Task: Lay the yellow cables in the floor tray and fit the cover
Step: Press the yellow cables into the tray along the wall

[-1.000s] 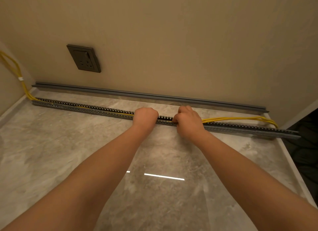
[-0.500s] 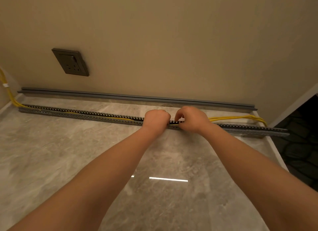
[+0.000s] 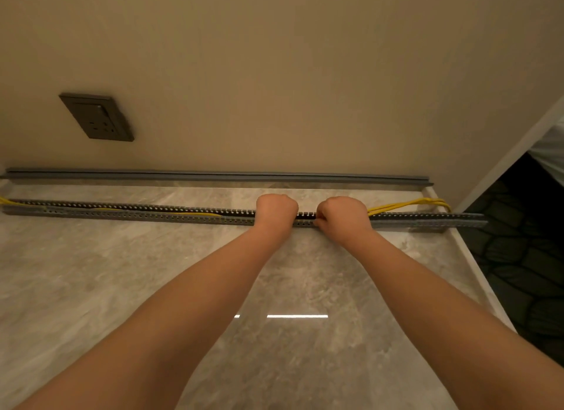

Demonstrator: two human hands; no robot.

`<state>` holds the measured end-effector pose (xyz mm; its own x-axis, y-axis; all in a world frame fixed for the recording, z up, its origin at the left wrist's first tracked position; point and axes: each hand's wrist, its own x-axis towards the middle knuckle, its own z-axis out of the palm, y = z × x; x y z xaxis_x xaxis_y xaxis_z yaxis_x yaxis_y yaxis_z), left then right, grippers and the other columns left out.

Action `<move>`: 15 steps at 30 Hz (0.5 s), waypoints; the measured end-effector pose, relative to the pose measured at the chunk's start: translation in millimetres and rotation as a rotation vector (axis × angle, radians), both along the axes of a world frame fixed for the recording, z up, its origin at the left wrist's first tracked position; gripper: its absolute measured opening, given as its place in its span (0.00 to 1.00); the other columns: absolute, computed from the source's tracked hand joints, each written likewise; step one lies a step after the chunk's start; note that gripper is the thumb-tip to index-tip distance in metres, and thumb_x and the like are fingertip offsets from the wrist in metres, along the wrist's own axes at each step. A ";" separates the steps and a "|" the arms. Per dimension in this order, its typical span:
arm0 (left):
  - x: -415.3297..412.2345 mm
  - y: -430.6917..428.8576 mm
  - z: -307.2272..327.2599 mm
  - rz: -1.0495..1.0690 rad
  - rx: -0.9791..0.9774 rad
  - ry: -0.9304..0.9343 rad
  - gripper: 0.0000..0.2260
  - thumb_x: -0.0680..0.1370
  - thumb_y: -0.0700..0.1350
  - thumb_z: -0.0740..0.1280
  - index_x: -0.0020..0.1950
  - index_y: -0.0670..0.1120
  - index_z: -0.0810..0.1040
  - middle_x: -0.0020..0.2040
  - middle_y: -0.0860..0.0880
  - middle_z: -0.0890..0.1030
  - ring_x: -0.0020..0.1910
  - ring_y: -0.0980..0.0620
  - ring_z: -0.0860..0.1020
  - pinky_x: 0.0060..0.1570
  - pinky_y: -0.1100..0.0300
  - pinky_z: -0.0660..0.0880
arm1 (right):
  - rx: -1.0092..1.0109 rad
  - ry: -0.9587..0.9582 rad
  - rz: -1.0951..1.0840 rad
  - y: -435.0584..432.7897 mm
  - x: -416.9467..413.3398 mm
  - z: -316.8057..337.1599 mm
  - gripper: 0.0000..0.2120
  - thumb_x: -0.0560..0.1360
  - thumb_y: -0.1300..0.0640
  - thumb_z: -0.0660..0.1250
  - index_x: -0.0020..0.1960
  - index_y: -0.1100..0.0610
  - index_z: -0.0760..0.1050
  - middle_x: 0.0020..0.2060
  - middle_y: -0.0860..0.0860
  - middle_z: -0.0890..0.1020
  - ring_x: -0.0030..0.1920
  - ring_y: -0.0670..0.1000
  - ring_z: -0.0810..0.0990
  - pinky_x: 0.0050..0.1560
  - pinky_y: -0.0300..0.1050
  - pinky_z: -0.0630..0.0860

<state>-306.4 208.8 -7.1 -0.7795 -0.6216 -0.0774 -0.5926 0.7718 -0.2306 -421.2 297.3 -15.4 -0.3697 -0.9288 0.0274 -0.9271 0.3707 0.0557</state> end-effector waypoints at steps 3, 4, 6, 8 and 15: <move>6.7 -1.4 -7.2 -0.034 0.037 0.099 0.10 0.76 0.37 0.66 0.54 0.46 0.79 0.52 0.47 0.79 0.50 0.45 0.80 0.37 0.56 0.68 | 0.036 0.000 0.017 -2.1 -0.4 1.0 0.11 0.76 0.51 0.64 0.48 0.55 0.82 0.44 0.54 0.83 0.46 0.58 0.80 0.36 0.43 0.67; 6.2 -0.2 -8.9 -0.054 0.059 0.129 0.09 0.76 0.38 0.65 0.55 0.47 0.79 0.52 0.47 0.79 0.50 0.45 0.79 0.37 0.56 0.69 | 0.040 -0.013 0.024 -3.1 -1.1 2.3 0.10 0.76 0.52 0.65 0.49 0.55 0.82 0.44 0.54 0.83 0.47 0.58 0.80 0.37 0.43 0.67; 1.8 4.9 -11.5 -0.096 0.114 0.181 0.10 0.76 0.40 0.65 0.56 0.49 0.80 0.52 0.47 0.78 0.50 0.45 0.79 0.38 0.55 0.72 | 0.017 -0.067 0.012 -3.2 -2.7 4.3 0.08 0.74 0.53 0.66 0.48 0.54 0.82 0.43 0.54 0.84 0.47 0.58 0.80 0.37 0.43 0.67; -4.4 12.1 -14.6 -0.132 0.147 0.207 0.11 0.77 0.42 0.64 0.56 0.51 0.80 0.51 0.48 0.79 0.49 0.45 0.79 0.38 0.55 0.73 | -0.049 -0.160 -0.037 0.8 -5.3 3.9 0.06 0.72 0.53 0.68 0.45 0.52 0.82 0.42 0.53 0.84 0.46 0.57 0.80 0.37 0.43 0.67; -24.3 15.2 -9.9 -0.182 0.007 0.108 0.05 0.75 0.41 0.66 0.48 0.48 0.81 0.45 0.49 0.80 0.43 0.46 0.80 0.33 0.58 0.68 | -0.177 -0.401 -0.091 23.3 -13.8 5.7 0.13 0.69 0.67 0.62 0.48 0.54 0.78 0.48 0.52 0.80 0.48 0.56 0.78 0.43 0.49 0.76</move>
<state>-330.7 224.1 -17.0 -0.8827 -0.4699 0.0088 -0.4645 0.8695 -0.1679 -435.0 320.6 -9.7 -0.4638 -0.8857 0.0201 -0.8253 0.4236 -0.3733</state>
